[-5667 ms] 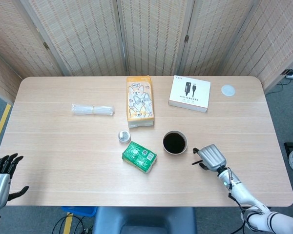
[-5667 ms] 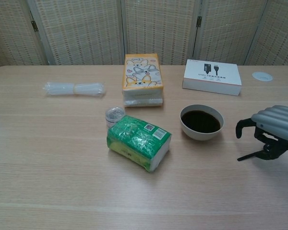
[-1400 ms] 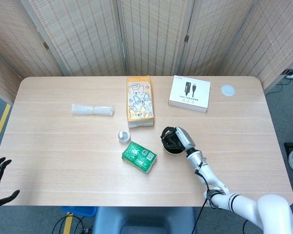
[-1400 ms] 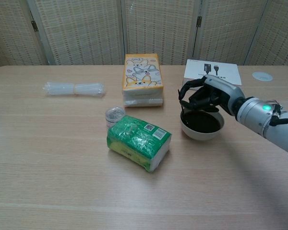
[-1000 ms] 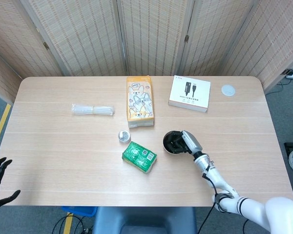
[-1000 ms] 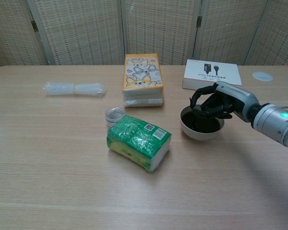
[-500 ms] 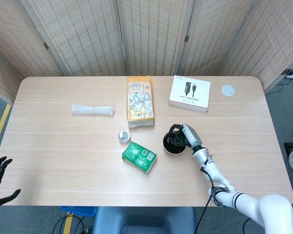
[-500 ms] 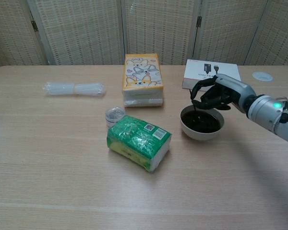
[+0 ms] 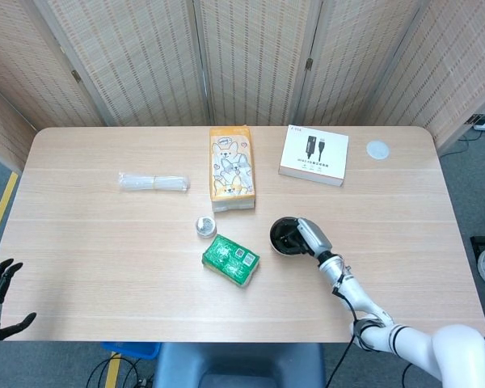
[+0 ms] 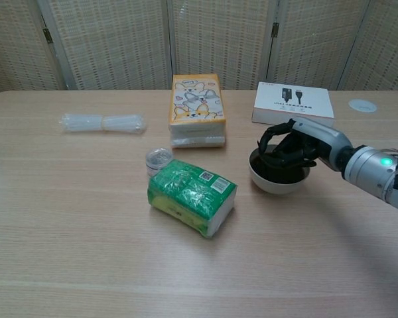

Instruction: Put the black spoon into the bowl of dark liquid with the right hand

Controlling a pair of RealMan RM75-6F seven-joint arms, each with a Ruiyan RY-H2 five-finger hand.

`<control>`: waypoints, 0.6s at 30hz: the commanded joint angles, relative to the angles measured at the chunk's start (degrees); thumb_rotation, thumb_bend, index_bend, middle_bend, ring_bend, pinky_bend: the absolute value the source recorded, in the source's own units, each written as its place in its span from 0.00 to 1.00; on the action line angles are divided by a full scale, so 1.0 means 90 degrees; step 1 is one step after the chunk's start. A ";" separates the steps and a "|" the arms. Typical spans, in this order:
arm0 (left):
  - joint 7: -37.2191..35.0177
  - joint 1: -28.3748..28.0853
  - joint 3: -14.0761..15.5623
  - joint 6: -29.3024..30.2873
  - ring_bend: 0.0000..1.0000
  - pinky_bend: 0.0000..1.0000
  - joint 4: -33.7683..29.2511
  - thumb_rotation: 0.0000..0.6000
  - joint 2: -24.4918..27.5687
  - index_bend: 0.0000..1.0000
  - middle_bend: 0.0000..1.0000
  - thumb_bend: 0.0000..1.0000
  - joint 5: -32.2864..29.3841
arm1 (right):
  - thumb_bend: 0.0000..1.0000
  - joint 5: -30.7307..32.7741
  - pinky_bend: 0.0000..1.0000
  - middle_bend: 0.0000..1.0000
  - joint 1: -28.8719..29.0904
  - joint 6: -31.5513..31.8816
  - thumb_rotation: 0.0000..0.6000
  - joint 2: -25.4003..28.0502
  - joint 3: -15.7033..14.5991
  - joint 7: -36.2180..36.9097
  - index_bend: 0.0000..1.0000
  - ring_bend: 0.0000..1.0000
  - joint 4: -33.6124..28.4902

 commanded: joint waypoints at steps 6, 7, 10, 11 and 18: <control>0.0023 -0.0019 -0.0002 -0.0018 0.12 0.15 -0.0008 1.00 -0.0010 0.17 0.14 0.14 0.0009 | 0.47 0.0097 1.00 0.96 -0.0096 -0.0024 1.00 0.0085 -0.0003 -0.0030 0.70 1.00 0.0167; 0.0030 -0.0018 -0.0002 -0.0017 0.12 0.15 -0.0013 1.00 -0.0009 0.17 0.14 0.14 0.0008 | 0.47 0.0121 1.00 0.96 -0.0067 -0.0040 1.00 0.0057 0.0038 -0.0040 0.70 1.00 0.0235; 0.0040 -0.0011 -0.0004 -0.0010 0.12 0.15 -0.0025 1.00 -0.0002 0.17 0.14 0.14 -0.0006 | 0.47 0.0186 1.00 0.96 0.0043 -0.0105 1.00 -0.0046 0.0160 -0.0054 0.70 1.00 0.0413; 0.0044 -0.0010 -0.0006 -0.0010 0.12 0.15 -0.0028 1.00 0.0002 0.17 0.14 0.14 -0.0014 | 0.47 0.0202 1.00 0.96 0.0083 -0.0127 1.00 -0.0085 0.0197 -0.0054 0.70 1.00 0.0464; 0.0077 0.0006 -0.0002 -0.0026 0.12 0.15 -0.0057 1.00 0.0024 0.17 0.14 0.14 -0.0065 | 0.47 0.0166 1.00 0.96 0.0326 -0.0202 1.00 -0.0341 0.0314 0.0038 0.70 1.00 0.0633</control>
